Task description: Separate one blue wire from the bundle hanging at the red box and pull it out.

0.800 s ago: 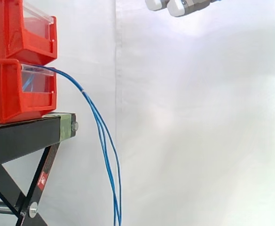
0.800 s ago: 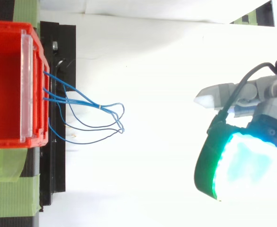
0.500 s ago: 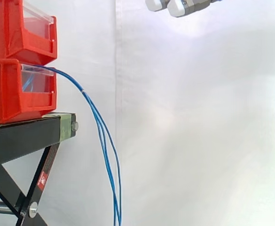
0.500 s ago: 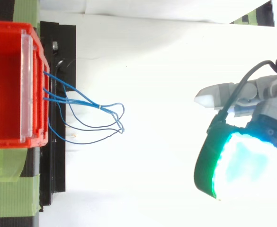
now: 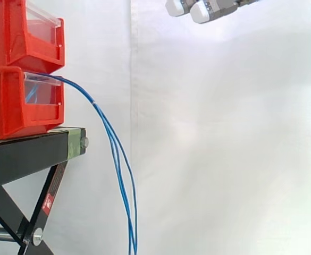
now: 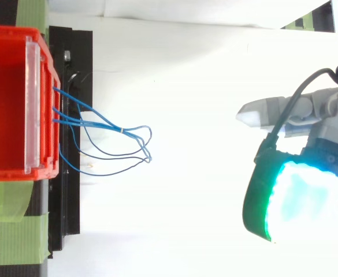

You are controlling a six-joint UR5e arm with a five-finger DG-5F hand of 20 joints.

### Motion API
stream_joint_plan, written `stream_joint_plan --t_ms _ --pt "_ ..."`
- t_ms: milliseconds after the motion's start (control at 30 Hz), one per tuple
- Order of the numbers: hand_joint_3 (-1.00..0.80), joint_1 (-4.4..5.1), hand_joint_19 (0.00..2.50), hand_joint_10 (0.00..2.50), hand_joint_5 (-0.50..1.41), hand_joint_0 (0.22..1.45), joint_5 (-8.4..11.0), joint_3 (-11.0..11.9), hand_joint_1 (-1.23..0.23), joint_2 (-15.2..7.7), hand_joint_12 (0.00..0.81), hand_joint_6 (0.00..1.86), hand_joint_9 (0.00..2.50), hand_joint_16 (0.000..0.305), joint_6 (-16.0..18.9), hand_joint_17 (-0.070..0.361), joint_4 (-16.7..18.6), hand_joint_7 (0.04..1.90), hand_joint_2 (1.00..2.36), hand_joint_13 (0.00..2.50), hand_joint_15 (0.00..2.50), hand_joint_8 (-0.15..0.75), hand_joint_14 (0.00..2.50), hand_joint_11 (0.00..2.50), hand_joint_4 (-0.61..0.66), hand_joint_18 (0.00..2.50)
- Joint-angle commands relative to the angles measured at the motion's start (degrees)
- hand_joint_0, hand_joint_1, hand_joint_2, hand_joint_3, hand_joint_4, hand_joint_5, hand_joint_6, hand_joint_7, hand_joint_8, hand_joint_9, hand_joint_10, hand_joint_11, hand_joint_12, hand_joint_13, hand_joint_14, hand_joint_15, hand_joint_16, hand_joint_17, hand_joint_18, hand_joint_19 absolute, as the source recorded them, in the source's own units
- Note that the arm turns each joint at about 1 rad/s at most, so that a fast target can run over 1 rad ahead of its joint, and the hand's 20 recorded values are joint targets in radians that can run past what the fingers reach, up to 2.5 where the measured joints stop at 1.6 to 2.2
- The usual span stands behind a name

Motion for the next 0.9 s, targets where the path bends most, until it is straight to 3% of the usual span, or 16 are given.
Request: stream_joint_plan --t_ms 0,167,200,267,300,367,633,767,867 --pt "-0.50 0.07 0.00 0.00 -0.25 0.54 0.03 0.0 -0.53 0.0 0.371 0.50 0.00 0.074 -2.9 0.167 -0.7 0.88 1.00 0.00 0.04 0.234 0.00 0.00 0.21 0.00" --pt "-0.50 -0.02 0.00 0.00 -0.24 0.51 1.44 0.0 -0.59 0.0 0.382 0.50 0.00 0.075 -8.6 0.169 -2.1 0.94 1.00 0.00 0.05 0.248 0.00 0.00 0.25 0.00" --pt "-0.50 0.07 0.00 0.00 -0.24 0.51 4.43 0.0 -0.60 0.0 0.382 0.50 0.00 0.075 -11.8 0.169 -2.4 0.95 1.00 0.00 0.05 0.250 0.00 0.00 0.26 0.00" --pt "-0.50 -0.02 0.00 0.00 -0.24 0.50 6.36 0.0 -0.62 0.0 0.383 0.50 0.01 0.076 -13.2 0.170 -2.4 0.94 1.00 0.00 0.05 0.251 0.00 0.00 0.26 0.00" --pt "-0.50 -0.02 0.00 0.00 -0.24 0.50 6.36 0.0 -0.63 0.0 0.382 0.50 0.01 0.076 -13.2 0.170 -2.4 0.94 1.00 0.00 0.05 0.253 0.00 0.00 0.26 0.00" --pt "-0.50 -0.02 0.00 0.00 -0.24 0.50 8.91 0.0 -0.64 -0.1 0.382 0.50 0.01 0.075 -15.3 0.170 -2.4 0.94 1.00 0.00 0.05 0.252 0.00 0.00 0.27 0.00" --pt "-0.50 -0.02 0.01 0.00 -0.23 0.51 13.21 0.0 -0.63 -0.1 0.383 0.50 0.03 0.075 -23.4 0.168 -2.4 0.94 1.00 0.00 0.06 0.256 0.00 0.00 0.28 0.00" --pt "-0.50 -0.02 0.00 0.00 -0.23 0.51 15.68 -0.2 -0.63 -0.1 0.384 0.50 0.03 0.075 -31.6 0.168 -3.0 0.94 1.00 0.00 0.06 0.257 0.00 0.00 0.28 0.00" --pt "-0.50 0.07 0.01 0.00 -0.23 0.51 17.78 -2.1 -0.64 -0.1 0.385 0.50 0.03 0.075 -38.6 0.168 -2.4 0.94 1.00 0.00 0.06 0.258 0.00 0.00 0.29 0.00"
